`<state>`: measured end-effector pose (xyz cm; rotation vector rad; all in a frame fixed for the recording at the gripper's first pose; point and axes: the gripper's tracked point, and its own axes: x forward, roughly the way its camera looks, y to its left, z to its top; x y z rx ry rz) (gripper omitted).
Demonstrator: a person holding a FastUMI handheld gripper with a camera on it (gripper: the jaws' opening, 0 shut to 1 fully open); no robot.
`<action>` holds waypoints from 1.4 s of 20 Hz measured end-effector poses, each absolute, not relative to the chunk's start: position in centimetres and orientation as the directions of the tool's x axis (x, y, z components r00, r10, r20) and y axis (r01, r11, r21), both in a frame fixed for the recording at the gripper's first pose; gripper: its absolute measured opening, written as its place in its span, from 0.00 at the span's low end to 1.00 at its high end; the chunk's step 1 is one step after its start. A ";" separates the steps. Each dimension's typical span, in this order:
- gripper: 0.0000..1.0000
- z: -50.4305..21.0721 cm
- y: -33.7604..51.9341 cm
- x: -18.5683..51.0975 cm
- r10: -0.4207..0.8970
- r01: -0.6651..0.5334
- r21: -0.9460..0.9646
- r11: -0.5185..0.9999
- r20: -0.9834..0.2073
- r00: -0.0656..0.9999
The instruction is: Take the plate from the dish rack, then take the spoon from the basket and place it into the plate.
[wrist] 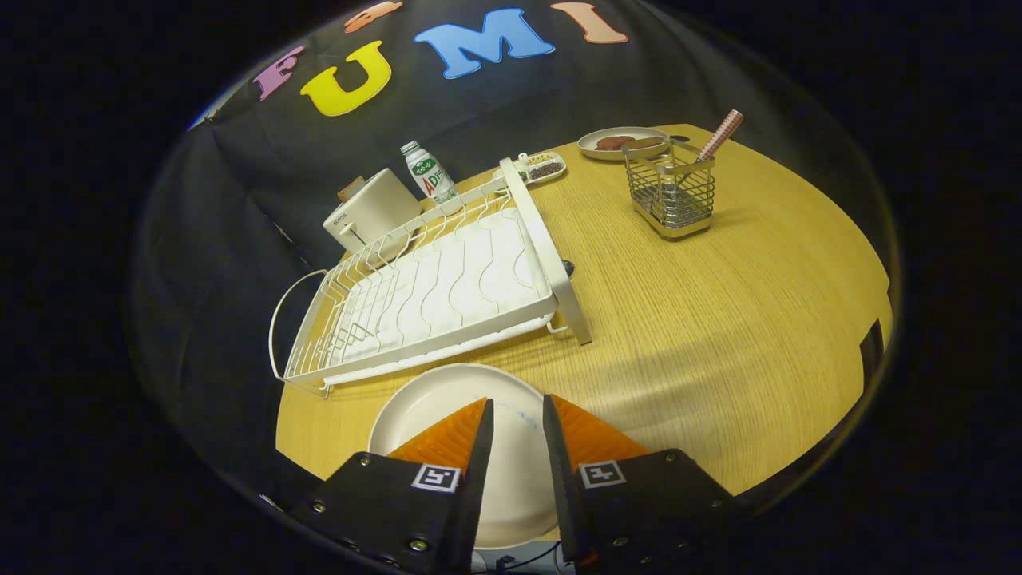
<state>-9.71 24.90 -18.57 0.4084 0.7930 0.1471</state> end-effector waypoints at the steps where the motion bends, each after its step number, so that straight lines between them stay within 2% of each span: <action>1: 0.40 -18.3 24.7 -9.6 0.274 0.024 0.406 0.914 -0.657 0.702; 6: 0.40 -15.4 21.0 -8.5 0.186 0.069 0.365 0.928 -0.618 0.764; 14: 0.40 -9.3 11.3 -2.4 -0.086 0.288 0.314 0.905 -0.529 0.844; 21: 0.40 -7.5 4.4 2.9 -0.256 0.462 0.340 0.819 -0.504 0.825; 28: 0.40 -9.3 0.0 5.8 -0.334 0.573 0.357 0.737 -0.545 0.769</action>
